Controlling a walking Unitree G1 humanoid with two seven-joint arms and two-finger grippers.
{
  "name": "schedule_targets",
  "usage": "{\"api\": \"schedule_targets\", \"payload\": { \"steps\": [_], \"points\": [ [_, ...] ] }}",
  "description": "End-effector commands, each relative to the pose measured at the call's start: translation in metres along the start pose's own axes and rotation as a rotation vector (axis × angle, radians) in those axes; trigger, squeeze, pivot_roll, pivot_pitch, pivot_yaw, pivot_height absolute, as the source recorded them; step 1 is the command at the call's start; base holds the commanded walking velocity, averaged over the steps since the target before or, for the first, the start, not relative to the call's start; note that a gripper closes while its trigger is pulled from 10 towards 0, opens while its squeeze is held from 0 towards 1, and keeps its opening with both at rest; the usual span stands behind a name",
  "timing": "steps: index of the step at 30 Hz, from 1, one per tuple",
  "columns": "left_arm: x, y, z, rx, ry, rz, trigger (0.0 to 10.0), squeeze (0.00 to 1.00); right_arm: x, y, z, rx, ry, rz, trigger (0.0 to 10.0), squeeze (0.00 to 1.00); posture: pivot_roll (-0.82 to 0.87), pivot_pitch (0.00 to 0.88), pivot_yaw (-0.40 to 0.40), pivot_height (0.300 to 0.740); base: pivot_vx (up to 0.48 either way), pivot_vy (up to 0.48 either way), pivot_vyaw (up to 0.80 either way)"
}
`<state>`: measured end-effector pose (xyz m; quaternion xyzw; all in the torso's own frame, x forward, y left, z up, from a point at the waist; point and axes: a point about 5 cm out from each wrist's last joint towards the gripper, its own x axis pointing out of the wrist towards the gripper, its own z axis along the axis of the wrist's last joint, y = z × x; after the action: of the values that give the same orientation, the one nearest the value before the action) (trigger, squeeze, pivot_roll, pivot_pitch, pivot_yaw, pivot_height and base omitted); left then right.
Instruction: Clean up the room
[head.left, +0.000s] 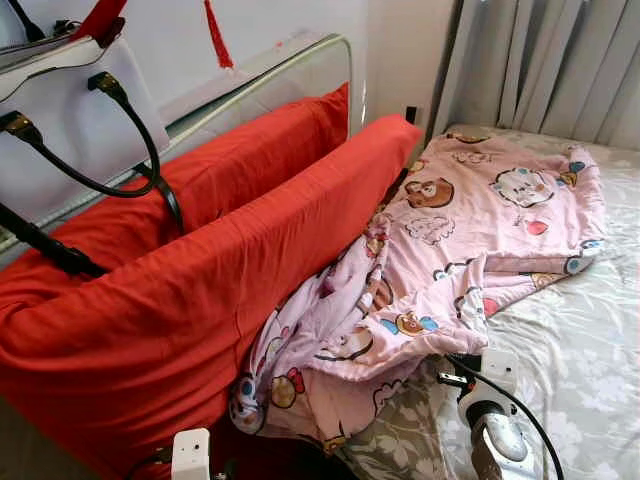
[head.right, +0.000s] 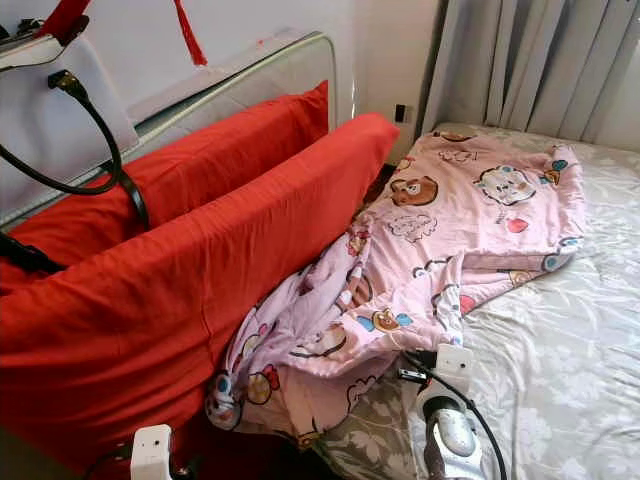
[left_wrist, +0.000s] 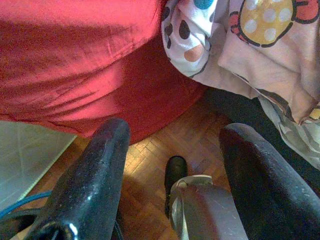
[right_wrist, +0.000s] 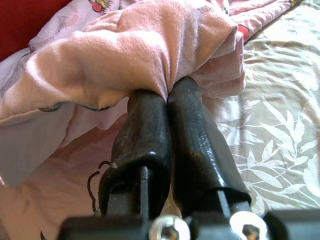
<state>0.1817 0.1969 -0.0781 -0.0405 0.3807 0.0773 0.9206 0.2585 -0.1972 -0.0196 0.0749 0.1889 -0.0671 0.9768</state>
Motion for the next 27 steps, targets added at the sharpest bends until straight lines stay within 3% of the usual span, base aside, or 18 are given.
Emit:
{"api": "schedule_targets", "payload": {
  "steps": [1, 6, 12, 27],
  "points": [
    [0.0001, 0.0004, -0.0002, 0.021, 0.008, -0.008, 10.0, 0.00, 0.0024, 0.0034, 0.0026, 0.002, -0.002, 0.004, 10.0, 0.00, -0.01, 0.000, 0.051, 0.740, 0.000, 0.000, 0.00],
    [0.0001, 0.0006, 0.0001, 0.020, 0.003, -0.009, 10.0, 0.00, 0.0020, 0.0027, 0.0030, -0.020, -0.007, 0.007, 10.0, 0.00, -0.01, 0.000, 0.052, 0.740, 0.000, 0.000, 0.00],
    [-0.0003, -0.0012, 0.0003, 0.023, -0.009, -0.015, 10.0, 0.00, -0.0003, 0.0013, 0.0004, -0.019, -0.012, -0.001, 10.0, 0.00, -0.01, 0.005, 0.057, 0.740, 0.000, 0.000, 0.71],
    [0.0009, -0.0047, 0.0073, 0.030, -0.048, -0.024, 10.0, 0.00, 0.0005, 0.0002, 0.0011, 0.001, -0.010, -0.017, 10.0, 0.00, -0.01, 0.011, 0.059, 0.740, 0.000, 0.000, 0.00]
  ]
}}
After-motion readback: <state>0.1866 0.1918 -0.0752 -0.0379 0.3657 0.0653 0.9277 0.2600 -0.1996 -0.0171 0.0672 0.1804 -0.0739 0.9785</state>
